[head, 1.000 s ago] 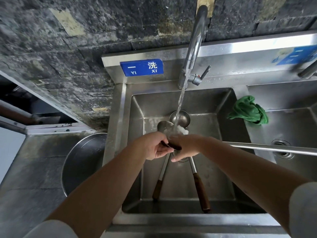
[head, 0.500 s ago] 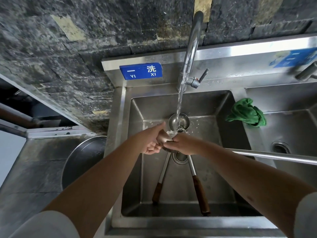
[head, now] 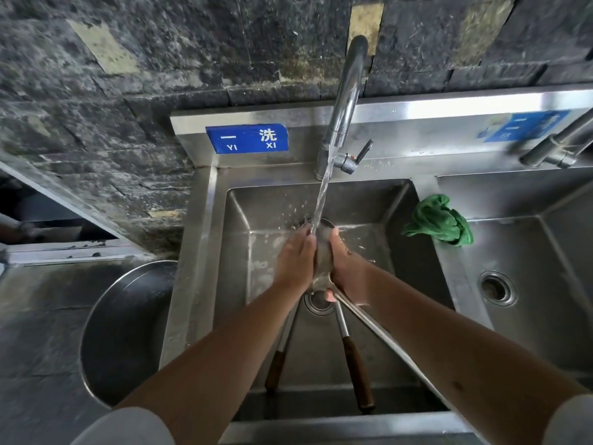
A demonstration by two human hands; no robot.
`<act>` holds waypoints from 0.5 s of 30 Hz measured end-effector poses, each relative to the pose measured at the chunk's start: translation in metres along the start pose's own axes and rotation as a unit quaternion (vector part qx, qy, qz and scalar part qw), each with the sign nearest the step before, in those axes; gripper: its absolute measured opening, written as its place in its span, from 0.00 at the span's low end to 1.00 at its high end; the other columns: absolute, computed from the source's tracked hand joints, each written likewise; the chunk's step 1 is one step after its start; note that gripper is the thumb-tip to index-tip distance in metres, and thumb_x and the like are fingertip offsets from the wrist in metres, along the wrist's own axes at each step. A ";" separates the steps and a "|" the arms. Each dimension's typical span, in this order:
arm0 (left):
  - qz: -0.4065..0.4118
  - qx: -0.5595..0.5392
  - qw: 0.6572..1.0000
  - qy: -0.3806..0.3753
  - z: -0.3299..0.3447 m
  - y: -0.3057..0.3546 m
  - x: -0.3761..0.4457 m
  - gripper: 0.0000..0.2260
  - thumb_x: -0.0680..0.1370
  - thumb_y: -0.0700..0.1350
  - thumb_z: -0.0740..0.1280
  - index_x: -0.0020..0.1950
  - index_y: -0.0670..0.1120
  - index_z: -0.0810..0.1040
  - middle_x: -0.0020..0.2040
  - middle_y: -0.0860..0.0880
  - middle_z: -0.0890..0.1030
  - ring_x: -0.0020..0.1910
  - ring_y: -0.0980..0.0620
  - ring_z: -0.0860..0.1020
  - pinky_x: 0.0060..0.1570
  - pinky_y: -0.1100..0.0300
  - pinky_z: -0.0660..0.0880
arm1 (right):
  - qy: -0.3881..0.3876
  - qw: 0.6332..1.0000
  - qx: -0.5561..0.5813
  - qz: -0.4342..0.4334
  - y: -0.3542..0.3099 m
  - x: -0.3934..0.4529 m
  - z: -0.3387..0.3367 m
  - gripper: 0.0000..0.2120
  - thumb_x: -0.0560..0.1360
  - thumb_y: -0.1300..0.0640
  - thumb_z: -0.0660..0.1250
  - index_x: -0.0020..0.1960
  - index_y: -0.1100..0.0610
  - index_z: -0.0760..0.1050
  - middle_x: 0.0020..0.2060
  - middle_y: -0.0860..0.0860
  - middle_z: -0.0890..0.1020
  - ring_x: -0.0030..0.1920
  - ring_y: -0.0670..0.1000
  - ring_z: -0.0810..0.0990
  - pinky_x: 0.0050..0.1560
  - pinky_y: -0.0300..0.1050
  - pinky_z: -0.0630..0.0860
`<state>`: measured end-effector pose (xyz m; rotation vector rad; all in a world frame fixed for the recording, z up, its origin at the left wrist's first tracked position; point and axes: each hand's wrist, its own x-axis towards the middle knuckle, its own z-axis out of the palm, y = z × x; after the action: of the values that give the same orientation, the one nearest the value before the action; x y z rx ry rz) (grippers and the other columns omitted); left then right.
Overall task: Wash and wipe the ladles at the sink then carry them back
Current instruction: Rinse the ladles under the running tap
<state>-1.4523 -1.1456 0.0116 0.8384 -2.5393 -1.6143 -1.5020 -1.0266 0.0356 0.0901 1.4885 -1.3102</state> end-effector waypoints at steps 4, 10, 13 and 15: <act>0.219 0.153 0.963 0.020 -0.003 0.006 -0.001 0.20 0.80 0.54 0.53 0.67 0.51 0.74 0.62 0.51 0.77 0.62 0.51 0.74 0.65 0.54 0.70 | -0.038 0.997 0.070 0.023 -0.009 -0.003 0.003 0.46 0.72 0.23 0.42 0.60 0.59 0.77 0.42 0.58 0.83 0.38 0.51 0.80 0.40 0.44 0.77; -0.045 -0.002 0.999 -0.018 -0.019 -0.002 0.019 0.21 0.80 0.58 0.53 0.59 0.49 0.80 0.57 0.46 0.83 0.58 0.45 0.79 0.62 0.50 0.74 | -0.052 0.992 0.114 0.010 -0.013 0.007 0.025 0.32 0.76 0.30 0.53 0.54 0.56 0.79 0.39 0.56 0.84 0.33 0.52 0.81 0.34 0.43 0.73; -0.147 -0.085 0.985 -0.006 -0.019 -0.006 0.015 0.21 0.81 0.58 0.51 0.55 0.50 0.81 0.53 0.45 0.84 0.54 0.46 0.81 0.59 0.44 0.76 | -0.005 0.994 0.107 0.017 -0.017 0.011 0.034 0.24 0.79 0.38 0.60 0.46 0.59 0.79 0.31 0.57 0.80 0.27 0.53 0.76 0.26 0.41 0.70; -0.098 -0.010 0.994 0.043 -0.015 -0.009 0.005 0.19 0.82 0.59 0.51 0.61 0.55 0.78 0.58 0.50 0.82 0.57 0.50 0.79 0.61 0.48 0.75 | 0.013 0.993 0.114 -0.005 -0.019 0.017 0.035 0.27 0.79 0.37 0.58 0.39 0.59 0.81 0.25 0.56 0.75 0.23 0.52 0.72 0.23 0.40 0.69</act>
<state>-1.4488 -1.1631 0.0097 1.1615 -2.4460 -1.6089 -1.4985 -1.0687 0.0430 0.2484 1.3566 -1.4888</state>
